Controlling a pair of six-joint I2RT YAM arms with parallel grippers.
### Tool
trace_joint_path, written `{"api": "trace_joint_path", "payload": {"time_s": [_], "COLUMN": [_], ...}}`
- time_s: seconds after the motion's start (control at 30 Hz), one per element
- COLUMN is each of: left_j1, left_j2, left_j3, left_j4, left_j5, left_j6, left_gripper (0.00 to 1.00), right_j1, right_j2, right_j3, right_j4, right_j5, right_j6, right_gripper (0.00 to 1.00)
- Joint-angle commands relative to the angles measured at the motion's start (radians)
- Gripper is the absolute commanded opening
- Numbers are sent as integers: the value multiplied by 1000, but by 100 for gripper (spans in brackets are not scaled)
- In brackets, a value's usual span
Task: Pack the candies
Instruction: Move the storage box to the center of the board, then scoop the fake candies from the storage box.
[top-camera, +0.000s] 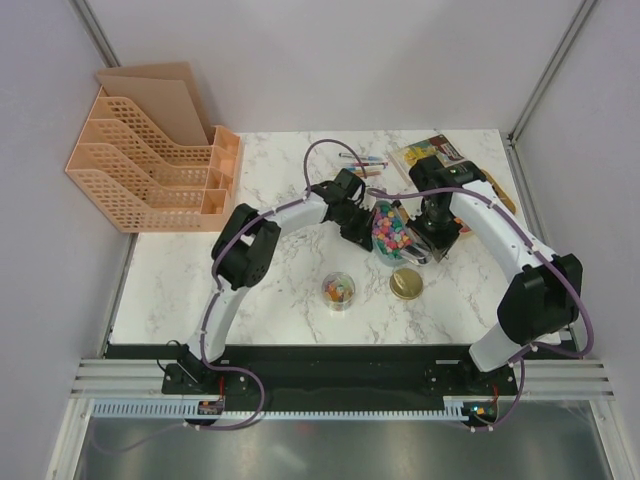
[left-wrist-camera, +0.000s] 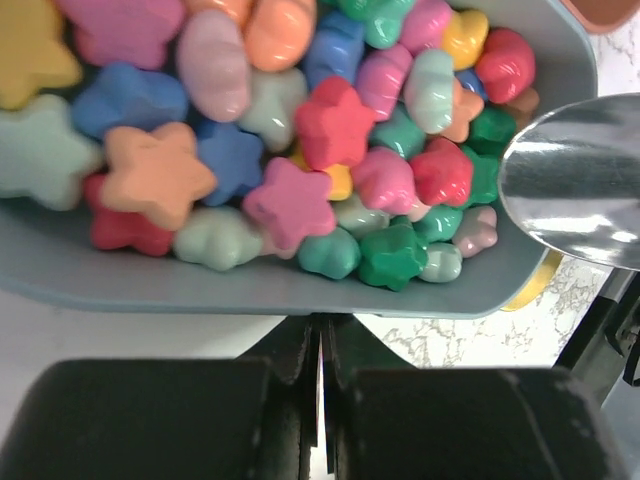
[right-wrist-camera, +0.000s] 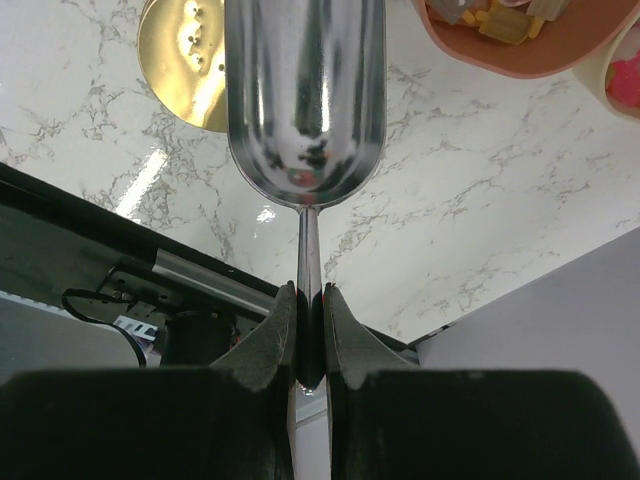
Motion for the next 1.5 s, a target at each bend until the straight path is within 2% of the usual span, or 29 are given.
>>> {"api": "trace_joint_path", "payload": {"time_s": [0.0, 0.07, 0.1, 0.2, 0.3, 0.47, 0.7, 1.07, 1.47], "left_j1": [-39, -37, -36, -25, -3, 46, 81, 115, 214], "left_j2": [22, 17, 13, -46, -130, -266, -388, -449, -480], "left_j3": [57, 57, 51, -19, -125, -285, -377, -458, -484], "left_j4": [30, 4, -8, -27, -8, 59, 130, 190, 224], "left_j5": [39, 33, 24, -1, -11, -8, -33, -16, 5], "left_j6": [-27, -24, -17, 6, 23, 5, -7, -37, -67], "left_gripper": [2, 5, 19, 36, 41, 41, 42, 42, 43], "right_j1": [-7, -8, -8, -7, -7, -7, 25, 70, 70], "right_j2": [-20, -8, -3, 30, 57, 121, 201, 323, 437], "right_j3": [18, 32, 35, 52, 58, 87, 136, 231, 331], "right_j4": [-107, -107, -107, -107, -109, -111, -112, -114, -111], "right_j5": [1, 4, 15, 27, 26, 30, 63, 63, 24], "right_j6": [12, 12, 12, 15, 26, 34, 32, 35, 60], "right_gripper": [0, 0, 0, 0, 0, 0, 0, 0, 0]}}
